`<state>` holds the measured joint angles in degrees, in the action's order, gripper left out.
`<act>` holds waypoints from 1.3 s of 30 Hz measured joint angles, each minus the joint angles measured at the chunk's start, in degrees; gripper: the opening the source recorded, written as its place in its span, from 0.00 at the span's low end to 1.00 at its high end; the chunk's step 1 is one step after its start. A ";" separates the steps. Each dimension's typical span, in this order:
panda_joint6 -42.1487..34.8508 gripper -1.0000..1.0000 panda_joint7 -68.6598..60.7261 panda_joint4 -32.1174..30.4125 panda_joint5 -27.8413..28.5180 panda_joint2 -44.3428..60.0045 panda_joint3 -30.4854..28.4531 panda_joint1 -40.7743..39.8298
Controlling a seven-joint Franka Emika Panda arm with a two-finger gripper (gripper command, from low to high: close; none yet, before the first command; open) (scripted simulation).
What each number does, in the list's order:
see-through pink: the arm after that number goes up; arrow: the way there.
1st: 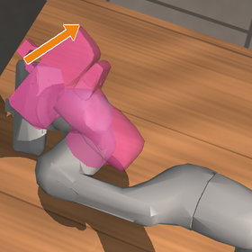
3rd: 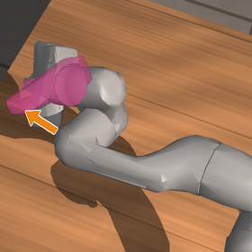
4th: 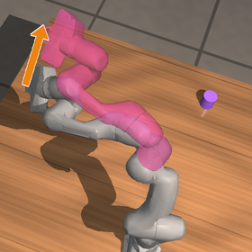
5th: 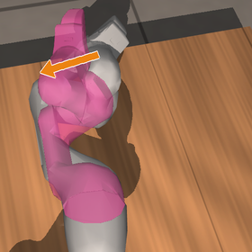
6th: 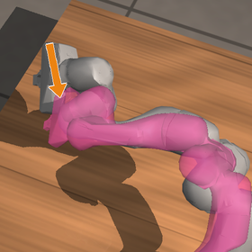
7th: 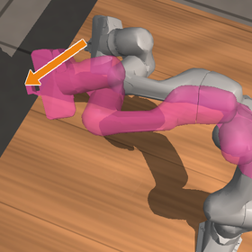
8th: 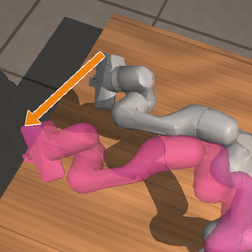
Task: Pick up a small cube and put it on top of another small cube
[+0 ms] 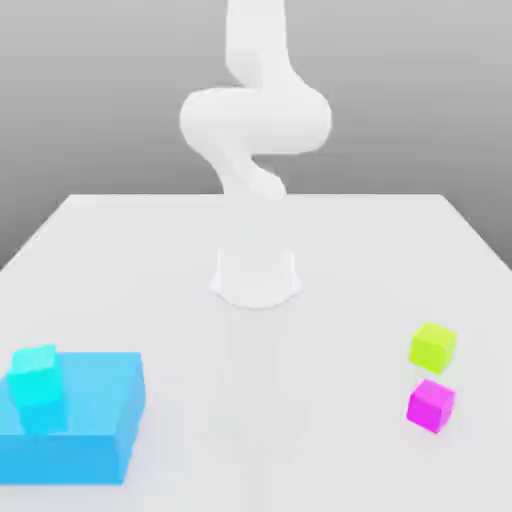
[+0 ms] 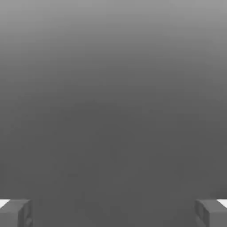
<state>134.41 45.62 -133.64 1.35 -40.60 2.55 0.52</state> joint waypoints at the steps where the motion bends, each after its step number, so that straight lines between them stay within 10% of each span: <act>1: 1.15 0.50 -0.06 -0.81 0.61 2.26 1.08 0.24; 23: 24.65 0.50 -4.26 -17.30 9.14 47.67 17.20 11.70; 30: 33.73 0.50 1.28 -15.74 17.05 60.16 9.30 19.10; 31: 34.89 0.00 2.09 -15.40 18.10 61.67 7.72 20.45; 39: 34.26 0.00 1.58 -15.62 17.35 60.78 8.44 19.93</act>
<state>168.67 47.20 -149.26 18.70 20.19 10.99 20.44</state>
